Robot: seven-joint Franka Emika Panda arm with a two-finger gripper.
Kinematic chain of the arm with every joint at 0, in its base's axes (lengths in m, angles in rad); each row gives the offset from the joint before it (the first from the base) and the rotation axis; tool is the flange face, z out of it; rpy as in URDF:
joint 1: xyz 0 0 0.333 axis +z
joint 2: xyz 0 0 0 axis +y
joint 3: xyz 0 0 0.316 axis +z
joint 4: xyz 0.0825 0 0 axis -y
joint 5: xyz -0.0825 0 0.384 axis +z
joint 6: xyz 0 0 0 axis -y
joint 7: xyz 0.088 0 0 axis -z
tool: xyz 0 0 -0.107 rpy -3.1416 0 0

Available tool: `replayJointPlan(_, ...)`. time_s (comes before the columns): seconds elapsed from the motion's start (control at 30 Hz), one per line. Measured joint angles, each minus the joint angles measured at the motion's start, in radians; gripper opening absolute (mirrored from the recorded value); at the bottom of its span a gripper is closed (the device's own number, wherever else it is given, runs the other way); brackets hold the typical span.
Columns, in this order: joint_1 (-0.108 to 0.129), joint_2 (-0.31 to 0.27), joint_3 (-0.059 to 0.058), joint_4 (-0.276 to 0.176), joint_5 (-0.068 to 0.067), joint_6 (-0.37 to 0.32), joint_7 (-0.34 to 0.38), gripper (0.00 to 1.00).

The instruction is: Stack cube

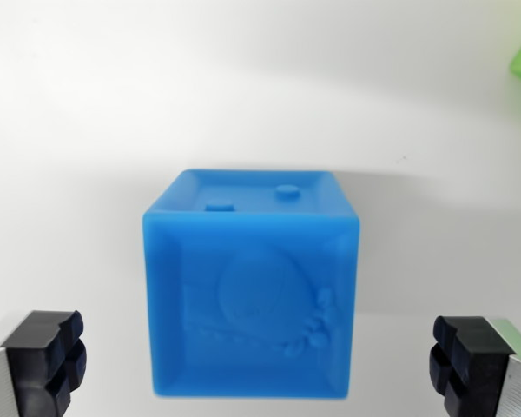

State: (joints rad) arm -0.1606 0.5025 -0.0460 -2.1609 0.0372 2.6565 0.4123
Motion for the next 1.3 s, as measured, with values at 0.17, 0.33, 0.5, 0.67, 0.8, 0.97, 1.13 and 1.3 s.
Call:
replayJointPlan(0.17, -0.002, 0.044, 0.003, 0.011, 0.003, 0.033, -0.002, 1.00)
replayJointPlan(0.33, -0.005, 0.076, 0.007, 0.019, 0.003, 0.056, -0.002, 1.00)
replayJointPlan(0.5, -0.009, 0.099, 0.010, 0.027, 0.003, 0.072, -0.002, 1.00)
replayJointPlan(0.67, -0.010, 0.109, 0.011, 0.030, 0.003, 0.079, -0.002, 1.00)
replayJointPlan(0.8, -0.010, 0.110, 0.012, 0.031, 0.003, 0.080, -0.002, 0.00)
replayJointPlan(0.97, -0.010, 0.110, 0.012, 0.031, 0.003, 0.080, -0.002, 0.00)
replayJointPlan(1.13, -0.010, 0.110, 0.012, 0.031, 0.003, 0.080, -0.002, 0.00)
replayJointPlan(1.3, -0.010, 0.110, 0.012, 0.031, 0.003, 0.080, -0.002, 0.00)
